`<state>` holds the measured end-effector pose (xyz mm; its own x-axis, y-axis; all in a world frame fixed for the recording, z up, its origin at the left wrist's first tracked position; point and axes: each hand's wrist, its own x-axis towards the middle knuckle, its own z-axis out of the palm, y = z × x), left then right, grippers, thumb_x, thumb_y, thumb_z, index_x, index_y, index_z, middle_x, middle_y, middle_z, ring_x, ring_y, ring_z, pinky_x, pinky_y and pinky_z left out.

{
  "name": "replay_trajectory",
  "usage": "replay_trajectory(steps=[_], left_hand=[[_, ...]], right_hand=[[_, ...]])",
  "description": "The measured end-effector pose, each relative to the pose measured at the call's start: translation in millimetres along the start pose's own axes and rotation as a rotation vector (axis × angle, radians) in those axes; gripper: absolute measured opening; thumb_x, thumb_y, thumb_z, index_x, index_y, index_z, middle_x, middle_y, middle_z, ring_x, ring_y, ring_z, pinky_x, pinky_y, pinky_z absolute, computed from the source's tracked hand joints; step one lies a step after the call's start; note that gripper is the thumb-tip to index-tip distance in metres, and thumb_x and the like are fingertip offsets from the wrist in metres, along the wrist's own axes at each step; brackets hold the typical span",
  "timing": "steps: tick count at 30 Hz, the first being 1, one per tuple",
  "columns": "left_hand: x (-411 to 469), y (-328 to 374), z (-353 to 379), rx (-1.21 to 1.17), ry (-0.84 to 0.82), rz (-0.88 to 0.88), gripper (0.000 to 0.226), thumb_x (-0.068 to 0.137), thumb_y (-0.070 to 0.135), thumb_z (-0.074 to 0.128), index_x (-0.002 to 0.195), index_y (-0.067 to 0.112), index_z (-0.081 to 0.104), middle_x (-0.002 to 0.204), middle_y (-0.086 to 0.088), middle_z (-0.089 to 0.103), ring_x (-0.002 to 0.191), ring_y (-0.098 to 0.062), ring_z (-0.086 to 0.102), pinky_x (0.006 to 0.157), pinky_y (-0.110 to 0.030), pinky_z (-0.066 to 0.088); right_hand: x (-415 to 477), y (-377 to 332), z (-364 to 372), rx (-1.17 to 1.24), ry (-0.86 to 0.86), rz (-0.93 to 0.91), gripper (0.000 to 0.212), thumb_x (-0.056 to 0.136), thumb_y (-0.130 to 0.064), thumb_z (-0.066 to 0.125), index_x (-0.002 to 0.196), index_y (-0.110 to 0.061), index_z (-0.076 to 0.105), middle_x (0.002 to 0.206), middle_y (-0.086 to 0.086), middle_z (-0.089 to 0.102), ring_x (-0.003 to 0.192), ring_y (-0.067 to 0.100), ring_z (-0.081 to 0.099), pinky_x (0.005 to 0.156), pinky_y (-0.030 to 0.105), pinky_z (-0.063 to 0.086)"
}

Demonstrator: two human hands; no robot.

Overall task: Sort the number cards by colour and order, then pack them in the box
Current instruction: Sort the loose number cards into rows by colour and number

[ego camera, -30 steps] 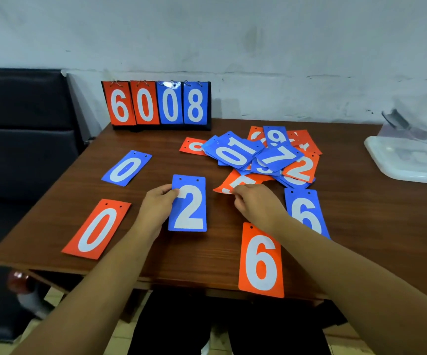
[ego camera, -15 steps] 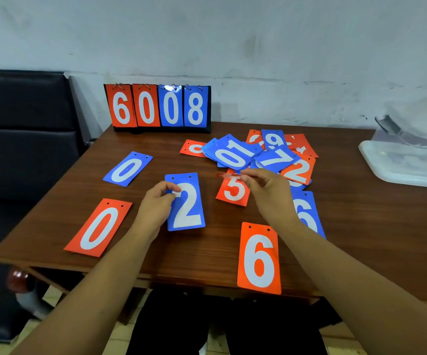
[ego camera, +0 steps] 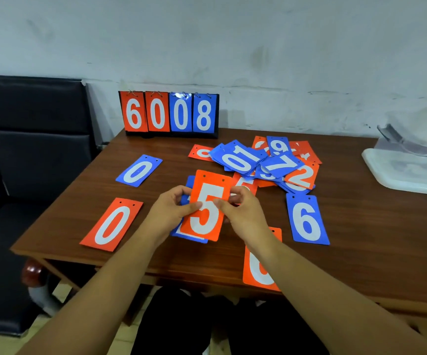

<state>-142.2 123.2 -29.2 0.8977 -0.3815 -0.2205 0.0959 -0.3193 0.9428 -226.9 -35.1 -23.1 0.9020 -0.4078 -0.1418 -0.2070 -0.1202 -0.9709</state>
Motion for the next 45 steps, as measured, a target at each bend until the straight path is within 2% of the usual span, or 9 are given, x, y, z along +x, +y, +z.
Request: replay_trajectory(steps=[7, 11, 15, 19, 24, 29, 33, 38, 45], left_hand=[[35, -6, -29, 0.101, 0.137, -0.028, 0.018, 0.097, 0.015, 0.056, 0.107, 0.029, 0.063, 0.107, 0.008, 0.057, 0.084, -0.021, 0.068, 0.069, -0.04, 0.059], [80, -18, -56, 0.311, 0.2, 0.101, 0.044, 0.093, 0.009, 0.06, 0.126, 0.035, 0.047, 0.123, -0.001, 0.053, 0.098, -0.016, 0.061, 0.063, -0.024, 0.05], [119, -20, -66, 0.534, 0.327, 0.125, 0.049, 0.092, 0.012, 0.062, 0.136, 0.027, 0.045, 0.111, -0.01, 0.056, 0.075, -0.014, 0.055, 0.054, -0.022, 0.038], [148, -30, -64, 0.77, 0.337, 0.158, 0.041, 0.09, 0.023, 0.066, 0.13, 0.021, 0.054, 0.106, -0.013, 0.06, 0.107, -0.031, 0.054, 0.08, -0.036, 0.045], [161, -40, -66, 1.043, 0.349, 0.183, 0.03, 0.095, 0.038, 0.057, 0.123, 0.03, 0.065, 0.135, -0.011, 0.047, 0.126, -0.032, 0.036, 0.105, -0.038, 0.032], [125, -29, -59, 0.776, 0.391, 0.341, 0.023, 0.098, 0.025, 0.054, 0.116, 0.02, 0.066, 0.12, -0.006, 0.057, 0.113, -0.024, 0.05, 0.094, -0.036, 0.044], [55, -13, -28, 0.423, 0.095, 0.2, 0.022, 0.095, 0.041, 0.056, 0.113, 0.029, 0.06, 0.103, 0.008, 0.065, 0.088, -0.006, 0.063, 0.077, -0.027, 0.051], [-4, -25, -3, 0.216, -0.15, 0.052, 0.051, 0.088, 0.024, 0.07, 0.13, 0.037, 0.044, 0.113, 0.009, 0.064, 0.106, -0.011, 0.064, 0.089, -0.036, 0.057], [-33, -41, 7, 0.502, -0.101, 0.128, 0.041, 0.093, 0.024, 0.064, 0.13, 0.035, 0.052, 0.126, 0.005, 0.058, 0.108, -0.009, 0.057, 0.084, -0.02, 0.052]], right_hand=[[23, 4, 8, -0.03, 0.047, 0.103, 0.034, 0.094, -0.025, 0.062, 0.127, -0.018, 0.059, 0.124, 0.002, 0.066, 0.105, 0.018, 0.068, 0.08, 0.031, 0.056], [40, 5, 11, -0.102, 0.029, 0.133, 0.036, 0.092, -0.025, 0.064, 0.127, -0.017, 0.058, 0.125, 0.004, 0.066, 0.105, 0.019, 0.068, 0.082, 0.035, 0.057], [55, 5, 16, -0.181, 0.029, 0.134, 0.037, 0.09, -0.027, 0.067, 0.124, -0.018, 0.057, 0.125, 0.004, 0.065, 0.105, 0.019, 0.067, 0.084, 0.037, 0.059], [62, 6, 18, -0.22, 0.015, 0.114, 0.038, 0.09, -0.026, 0.067, 0.126, -0.017, 0.057, 0.124, 0.002, 0.065, 0.105, 0.017, 0.067, 0.081, 0.031, 0.058], [66, 12, 14, -0.258, 0.023, 0.108, 0.039, 0.09, -0.029, 0.068, 0.125, -0.017, 0.058, 0.124, 0.002, 0.065, 0.106, 0.017, 0.067, 0.084, 0.036, 0.058], [55, 14, 5, -0.249, 0.043, 0.095, 0.039, 0.089, -0.027, 0.069, 0.124, -0.014, 0.058, 0.123, 0.002, 0.065, 0.099, 0.013, 0.065, 0.082, 0.034, 0.059], [36, 16, 0, -0.211, 0.036, 0.078, 0.04, 0.088, -0.024, 0.07, 0.124, -0.015, 0.057, 0.123, 0.003, 0.065, 0.09, 0.01, 0.064, 0.074, 0.028, 0.058], [5, 18, -2, -0.209, -0.034, 0.08, 0.036, 0.091, -0.026, 0.066, 0.124, -0.014, 0.058, 0.118, -0.003, 0.065, 0.094, 0.011, 0.066, 0.077, 0.03, 0.06], [-45, 43, -28, -0.958, 0.006, -0.209, 0.041, 0.098, -0.041, 0.049, 0.133, -0.021, 0.05, 0.139, -0.001, 0.047, 0.127, 0.013, 0.044, 0.103, 0.028, 0.042]])
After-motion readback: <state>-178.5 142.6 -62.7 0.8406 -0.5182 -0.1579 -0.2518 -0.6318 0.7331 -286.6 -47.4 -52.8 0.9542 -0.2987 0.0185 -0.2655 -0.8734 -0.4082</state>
